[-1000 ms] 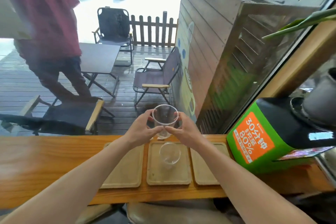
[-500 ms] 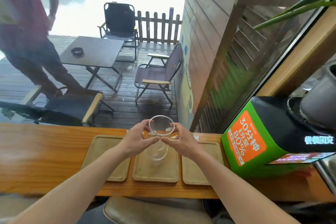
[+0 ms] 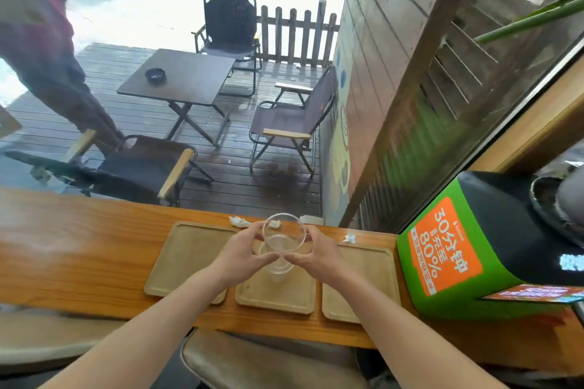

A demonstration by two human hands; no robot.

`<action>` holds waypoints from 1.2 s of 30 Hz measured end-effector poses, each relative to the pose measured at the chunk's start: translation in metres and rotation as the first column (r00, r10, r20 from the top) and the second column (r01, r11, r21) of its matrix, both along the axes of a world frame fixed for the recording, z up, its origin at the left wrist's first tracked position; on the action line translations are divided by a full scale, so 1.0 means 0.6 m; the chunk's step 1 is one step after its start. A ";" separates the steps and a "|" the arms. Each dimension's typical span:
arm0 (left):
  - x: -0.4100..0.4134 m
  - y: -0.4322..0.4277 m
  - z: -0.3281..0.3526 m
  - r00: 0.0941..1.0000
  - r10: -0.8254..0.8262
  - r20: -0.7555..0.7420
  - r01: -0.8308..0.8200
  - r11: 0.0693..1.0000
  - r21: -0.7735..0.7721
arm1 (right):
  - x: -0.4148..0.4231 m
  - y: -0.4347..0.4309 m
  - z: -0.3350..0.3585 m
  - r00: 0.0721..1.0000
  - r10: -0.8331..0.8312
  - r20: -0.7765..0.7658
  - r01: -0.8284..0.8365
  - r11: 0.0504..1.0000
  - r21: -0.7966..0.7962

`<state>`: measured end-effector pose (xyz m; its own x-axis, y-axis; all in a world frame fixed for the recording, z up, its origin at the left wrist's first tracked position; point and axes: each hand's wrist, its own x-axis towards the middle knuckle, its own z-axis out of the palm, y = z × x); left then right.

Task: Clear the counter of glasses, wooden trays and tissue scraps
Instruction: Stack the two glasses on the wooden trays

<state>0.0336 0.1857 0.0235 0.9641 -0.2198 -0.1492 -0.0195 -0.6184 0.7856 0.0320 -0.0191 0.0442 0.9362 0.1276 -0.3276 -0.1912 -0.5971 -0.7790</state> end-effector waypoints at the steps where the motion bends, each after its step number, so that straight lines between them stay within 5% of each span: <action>1: -0.001 0.000 -0.005 1.000 0.007 -0.010 -0.007 1.000 0.007 | 0.000 0.001 -0.005 1.000 0.000 -0.014 0.000 1.000 -0.012; 10: -0.012 -0.007 -0.050 0.994 0.081 -0.071 -0.078 0.996 0.051 | -0.003 0.016 -0.051 1.000 0.010 0.012 -0.008 0.988 -0.152; 25: -0.029 -0.004 -0.093 0.987 0.048 -0.156 -0.062 0.994 -0.088 | -0.011 0.025 -0.098 0.998 0.040 -0.046 -0.044 0.994 -0.095; 36: -0.029 -0.001 -0.114 0.984 0.049 -0.172 -0.058 0.997 -0.052 | -0.012 0.028 -0.111 0.994 0.039 -0.106 -0.047 0.996 -0.077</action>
